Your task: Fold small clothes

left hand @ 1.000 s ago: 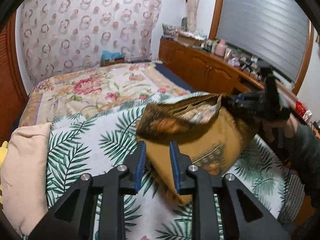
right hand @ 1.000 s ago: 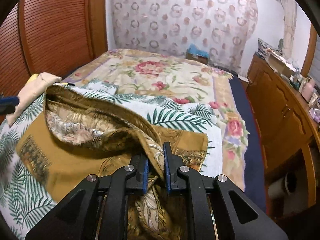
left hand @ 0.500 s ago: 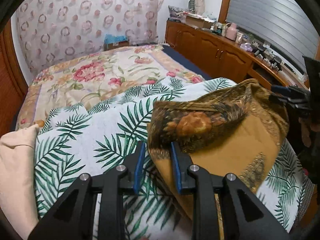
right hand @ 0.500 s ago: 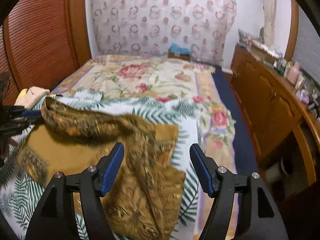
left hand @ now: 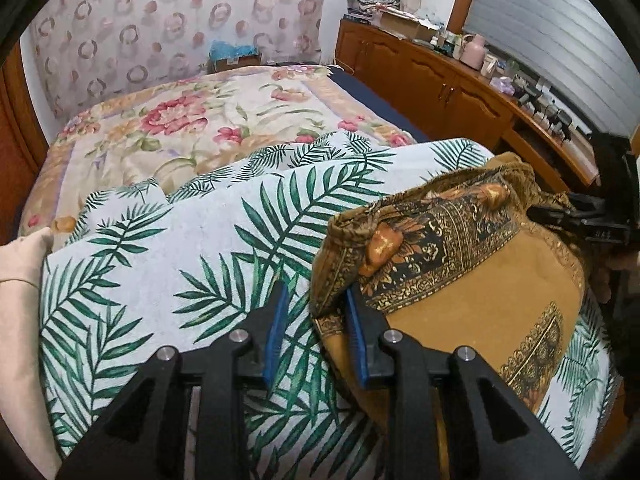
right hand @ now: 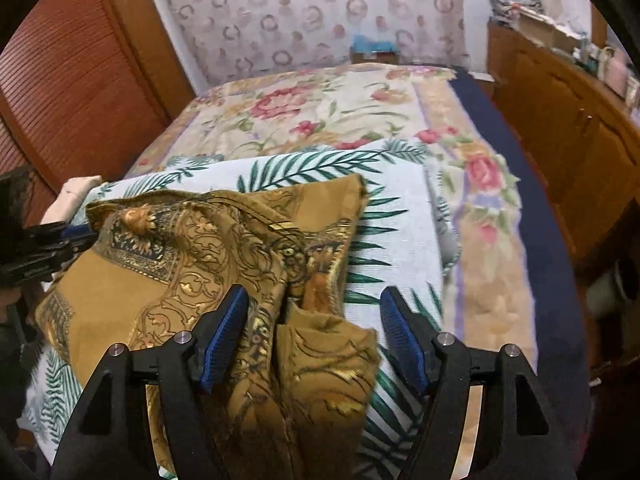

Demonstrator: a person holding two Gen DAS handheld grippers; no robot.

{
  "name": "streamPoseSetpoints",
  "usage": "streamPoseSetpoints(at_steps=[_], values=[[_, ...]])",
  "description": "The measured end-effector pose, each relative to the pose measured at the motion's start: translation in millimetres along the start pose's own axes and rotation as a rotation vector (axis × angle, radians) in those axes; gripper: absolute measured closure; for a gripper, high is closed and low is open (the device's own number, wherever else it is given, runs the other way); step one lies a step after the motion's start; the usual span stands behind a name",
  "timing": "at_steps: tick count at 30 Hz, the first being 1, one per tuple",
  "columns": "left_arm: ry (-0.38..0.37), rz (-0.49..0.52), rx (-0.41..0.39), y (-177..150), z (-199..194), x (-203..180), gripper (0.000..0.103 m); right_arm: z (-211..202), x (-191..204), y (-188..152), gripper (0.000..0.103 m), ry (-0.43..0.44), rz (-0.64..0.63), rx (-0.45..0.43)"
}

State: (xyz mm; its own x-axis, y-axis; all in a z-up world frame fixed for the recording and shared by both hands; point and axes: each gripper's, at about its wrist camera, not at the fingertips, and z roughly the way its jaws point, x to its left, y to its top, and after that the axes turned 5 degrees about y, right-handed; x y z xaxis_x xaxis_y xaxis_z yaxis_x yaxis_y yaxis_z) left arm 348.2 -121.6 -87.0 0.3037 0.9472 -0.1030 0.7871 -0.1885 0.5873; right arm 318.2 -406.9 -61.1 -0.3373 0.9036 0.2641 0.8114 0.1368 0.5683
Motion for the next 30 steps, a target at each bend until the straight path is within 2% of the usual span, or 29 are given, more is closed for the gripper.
streamPoseSetpoints(at_steps=[2,4,5,7,10,11,12,15,20,25,30], values=[[-0.005,-0.005,0.000,1.6,0.9,1.0,0.076,2.2,4.7,2.2,0.039,0.021,-0.017,0.003],[-0.005,-0.010,-0.001,4.9,2.9,0.6,0.076,4.4,8.9,3.6,0.050,0.039,-0.032,0.005],[-0.004,-0.011,0.000,7.1,4.5,-0.5,0.076,5.2,11.2,3.2,0.052,0.040,-0.041,0.006],[-0.009,-0.016,0.001,10.2,5.9,-2.3,0.076,6.3,13.9,2.0,0.066,0.066,-0.048,0.007],[-0.051,-0.029,0.002,13.6,8.6,-3.1,0.077,5.0,16.7,1.7,0.079,0.092,-0.060,0.003],[-0.071,-0.030,-0.001,13.8,9.0,-2.8,0.077,3.9,17.7,0.7,0.081,0.090,-0.067,-0.003],[-0.085,-0.030,-0.001,13.2,9.1,-2.3,0.084,1.2,19.8,0.4,0.083,0.087,-0.076,-0.012],[-0.102,-0.025,-0.015,11.6,3.9,-4.7,0.098,-12.2,27.7,-1.2,0.087,0.082,-0.089,-0.063],[-0.108,-0.003,-0.101,6.3,-32.7,-14.1,0.100,-46.5,48.8,0.8,0.089,0.089,-0.120,-0.166],[-0.119,-0.016,-0.233,-1.4,-95.5,-13.4,0.100,-79.8,84.1,5.8,0.090,0.080,-0.182,-0.257],[-0.084,-0.021,-0.336,-11.8,-147.0,-3.3,0.100,-96.8,119.5,16.5,0.090,0.094,-0.248,-0.305]])
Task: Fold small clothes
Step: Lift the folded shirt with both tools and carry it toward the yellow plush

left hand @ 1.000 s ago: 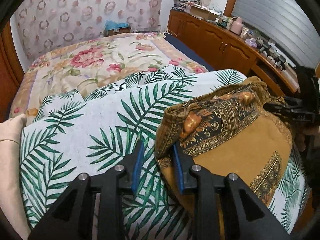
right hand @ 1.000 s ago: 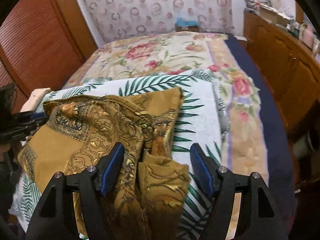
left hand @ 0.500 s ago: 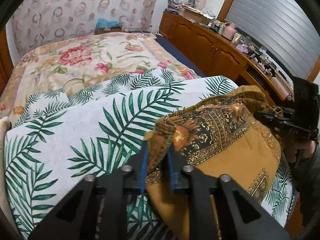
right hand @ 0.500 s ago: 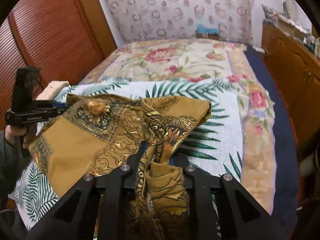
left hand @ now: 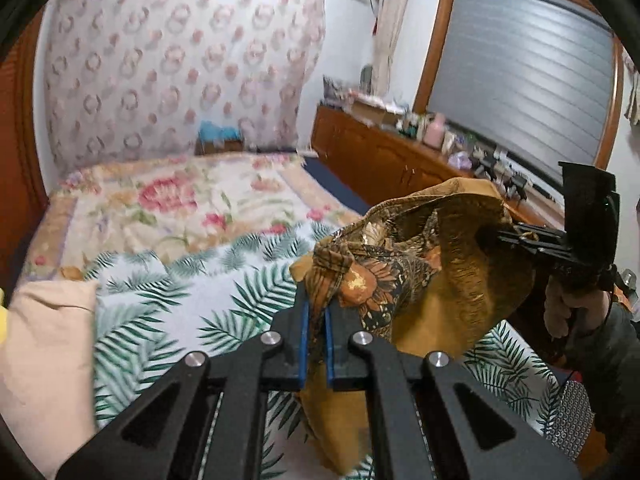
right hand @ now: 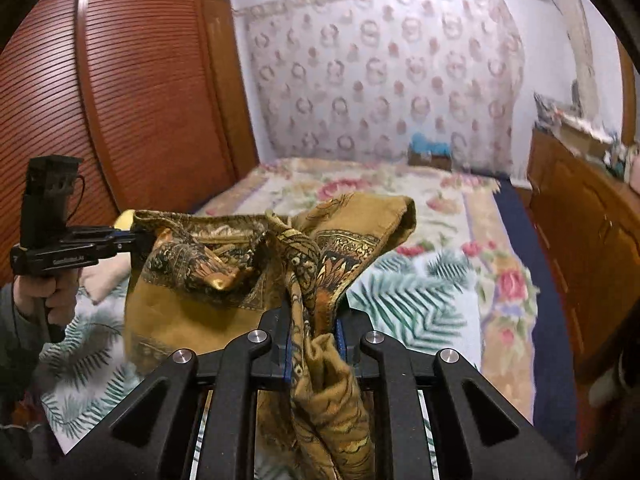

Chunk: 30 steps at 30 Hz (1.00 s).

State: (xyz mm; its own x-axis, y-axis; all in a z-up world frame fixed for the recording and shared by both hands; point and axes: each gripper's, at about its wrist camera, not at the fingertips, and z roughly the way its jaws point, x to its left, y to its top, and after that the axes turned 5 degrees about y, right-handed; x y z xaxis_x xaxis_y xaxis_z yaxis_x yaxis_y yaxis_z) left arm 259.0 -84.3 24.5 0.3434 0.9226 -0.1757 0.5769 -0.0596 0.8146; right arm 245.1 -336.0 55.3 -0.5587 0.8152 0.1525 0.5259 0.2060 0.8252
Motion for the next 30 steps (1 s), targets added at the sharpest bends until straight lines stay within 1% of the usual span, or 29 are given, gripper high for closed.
streamPoseSetpoints(at_steps=[4,7,10,18,21,25,30], values=[[0.049,0.003,-0.058,2.0,-34.8,13.1,0.100,7.4,21.4,18.4,0.091,0.021,-0.046,-0.012],[0.082,-0.007,-0.084,0.4,-55.7,28.8,0.100,17.3,36.3,33.7,0.091,0.047,-0.077,-0.015],[0.120,-0.021,-0.106,-4.2,-72.6,42.2,0.100,31.2,53.1,48.2,0.091,0.070,-0.113,-0.012],[0.220,-0.077,-0.152,-24.2,-112.4,92.5,0.100,77.2,107.0,83.3,0.091,0.139,-0.222,0.017],[0.261,-0.104,-0.171,-36.5,-127.5,114.5,0.100,96.1,132.2,97.6,0.091,0.167,-0.278,0.034],[0.324,-0.153,-0.193,-58.0,-145.9,143.3,0.100,127.0,175.5,118.9,0.091,0.217,-0.368,0.069],[0.383,-0.243,-0.187,-93.2,-157.3,182.6,0.100,177.8,235.6,142.3,0.091,0.278,-0.492,0.141]])
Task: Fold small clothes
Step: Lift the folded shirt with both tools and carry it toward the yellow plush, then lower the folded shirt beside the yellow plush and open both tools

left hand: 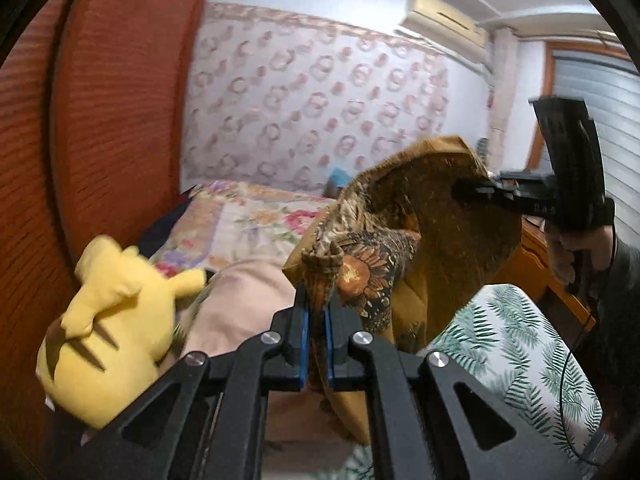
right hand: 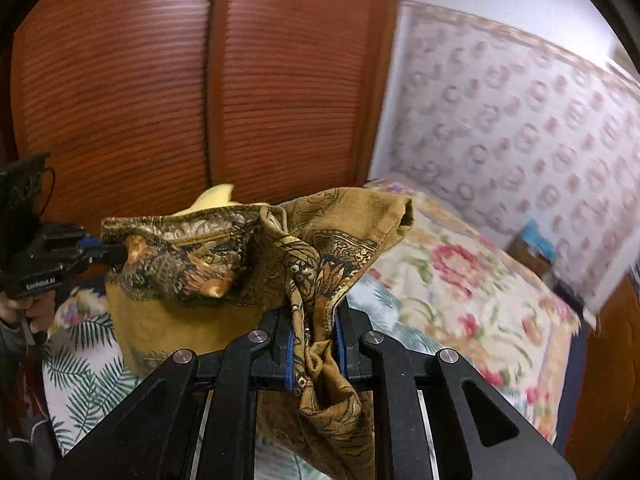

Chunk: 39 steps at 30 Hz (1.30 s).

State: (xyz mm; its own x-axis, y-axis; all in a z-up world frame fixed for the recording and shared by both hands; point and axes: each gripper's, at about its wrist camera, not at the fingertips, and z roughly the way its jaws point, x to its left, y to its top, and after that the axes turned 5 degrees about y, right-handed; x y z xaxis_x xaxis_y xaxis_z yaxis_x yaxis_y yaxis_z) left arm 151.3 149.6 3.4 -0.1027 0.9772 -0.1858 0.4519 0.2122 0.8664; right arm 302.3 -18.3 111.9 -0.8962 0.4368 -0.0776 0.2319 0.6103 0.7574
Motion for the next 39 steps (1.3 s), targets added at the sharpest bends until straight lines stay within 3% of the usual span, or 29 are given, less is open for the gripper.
streamPoseSetpoints(at_steps=[7,15,17,19,23,32,35,39], values=[[0.078,-0.095,0.053,-42.5,13.0,43.2,0.100,82.4,23.4,46.9,0.091,0.062,-0.094,0.081],[0.119,-0.113,0.108,-64.7,20.6,57.9,0.100,139.4,28.8,63.4,0.088,0.093,-0.069,0.090],[0.128,-0.119,0.123,-71.1,24.1,61.5,0.100,143.4,27.2,69.7,0.076,0.079,-0.030,0.065],[0.136,-0.127,0.137,-72.0,25.9,62.2,0.100,139.6,21.8,71.8,0.033,0.023,0.009,0.029],[0.150,-0.132,0.151,-74.4,29.8,65.1,0.100,127.6,8.5,61.0,0.032,-0.004,0.058,-0.019],[0.175,-0.105,0.166,-71.7,28.1,62.0,0.095,188.9,7.9,-7.8,0.032,0.103,0.140,0.163],[0.195,-0.084,0.170,-69.5,24.5,60.5,0.088,213.9,15.9,-26.4,0.031,0.072,0.130,0.204],[0.243,-0.067,0.151,-65.0,12.9,58.6,0.084,215.3,22.3,-32.7,0.030,0.021,0.146,0.165]])
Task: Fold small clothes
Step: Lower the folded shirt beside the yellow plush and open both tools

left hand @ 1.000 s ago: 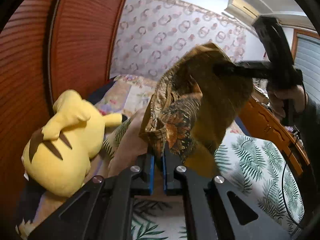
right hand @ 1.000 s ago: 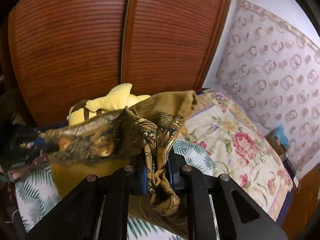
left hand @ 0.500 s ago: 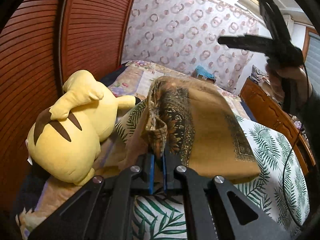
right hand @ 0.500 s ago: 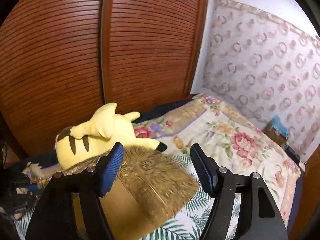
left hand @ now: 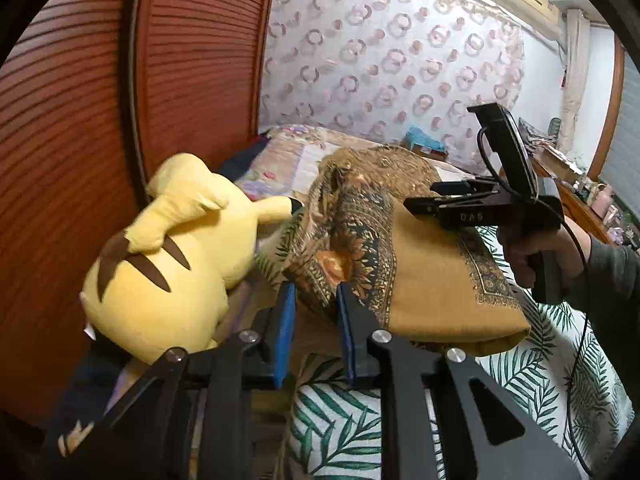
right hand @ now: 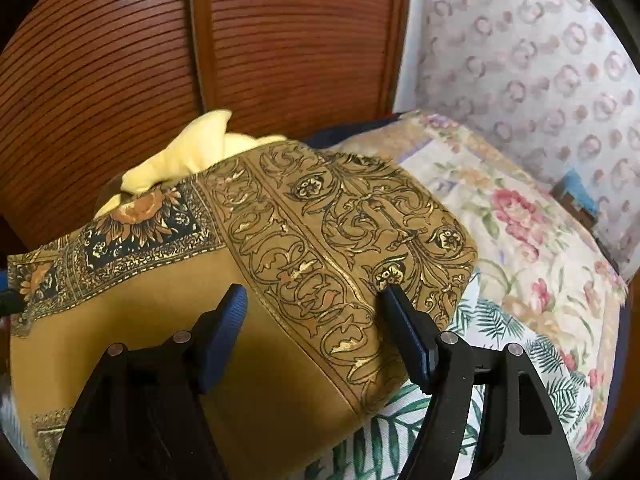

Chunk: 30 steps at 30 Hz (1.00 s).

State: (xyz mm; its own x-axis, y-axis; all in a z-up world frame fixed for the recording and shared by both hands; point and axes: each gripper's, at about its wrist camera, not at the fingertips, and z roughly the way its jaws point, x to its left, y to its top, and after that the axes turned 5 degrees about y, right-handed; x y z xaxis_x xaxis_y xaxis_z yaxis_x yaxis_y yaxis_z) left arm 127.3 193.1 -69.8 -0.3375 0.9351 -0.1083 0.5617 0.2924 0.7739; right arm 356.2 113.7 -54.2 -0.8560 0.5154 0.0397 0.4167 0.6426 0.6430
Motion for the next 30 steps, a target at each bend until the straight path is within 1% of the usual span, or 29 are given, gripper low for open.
streamPoseSetpoints(at_steps=[3,5,7,10,13,15,18,21,25,27,30], values=[[0.014,0.012,-0.007,0.9,-7.7,-2.3,0.083,-11.0,3.9,-3.0,0.030,-0.031,0.019,-0.009],[0.033,0.025,-0.014,0.4,-12.7,-5.8,0.082,-25.6,5.6,-9.8,0.031,-0.031,0.043,-0.031],[0.033,0.034,-0.021,-0.1,-19.4,-11.2,0.082,-43.5,7.2,-19.0,0.031,-0.022,0.073,-0.056],[0.070,0.052,-0.012,-1.5,-23.3,-19.2,0.082,-75.4,12.1,-36.7,0.031,-0.029,0.101,-0.099],[0.086,0.067,-0.008,-3.9,-28.8,-28.2,0.082,-108.4,17.2,-56.2,0.031,-0.034,0.129,-0.139],[0.071,0.070,-0.010,-6.4,-34.1,-34.2,0.082,-127.9,20.5,-68.2,0.031,-0.033,0.145,-0.156],[0.040,0.081,-0.026,-11.2,-44.7,-44.6,0.082,-153.7,25.0,-85.9,0.028,-0.055,0.168,-0.170],[0.012,0.096,-0.032,-16.3,-52.8,-57.6,0.082,-181.0,29.6,-106.6,0.025,-0.105,0.200,-0.191],[-0.042,0.118,-0.017,-22.2,-59.9,-79.5,0.082,-213.2,34.7,-133.7,0.024,-0.153,0.231,-0.233],[-0.046,0.134,-0.022,-24.7,-63.4,-91.5,0.082,-228.8,37.4,-147.0,0.024,-0.186,0.248,-0.253],[-0.031,0.164,-0.037,-28.3,-68.2,-111.7,0.082,-255.2,41.1,-171.7,0.024,-0.234,0.285,-0.280]])
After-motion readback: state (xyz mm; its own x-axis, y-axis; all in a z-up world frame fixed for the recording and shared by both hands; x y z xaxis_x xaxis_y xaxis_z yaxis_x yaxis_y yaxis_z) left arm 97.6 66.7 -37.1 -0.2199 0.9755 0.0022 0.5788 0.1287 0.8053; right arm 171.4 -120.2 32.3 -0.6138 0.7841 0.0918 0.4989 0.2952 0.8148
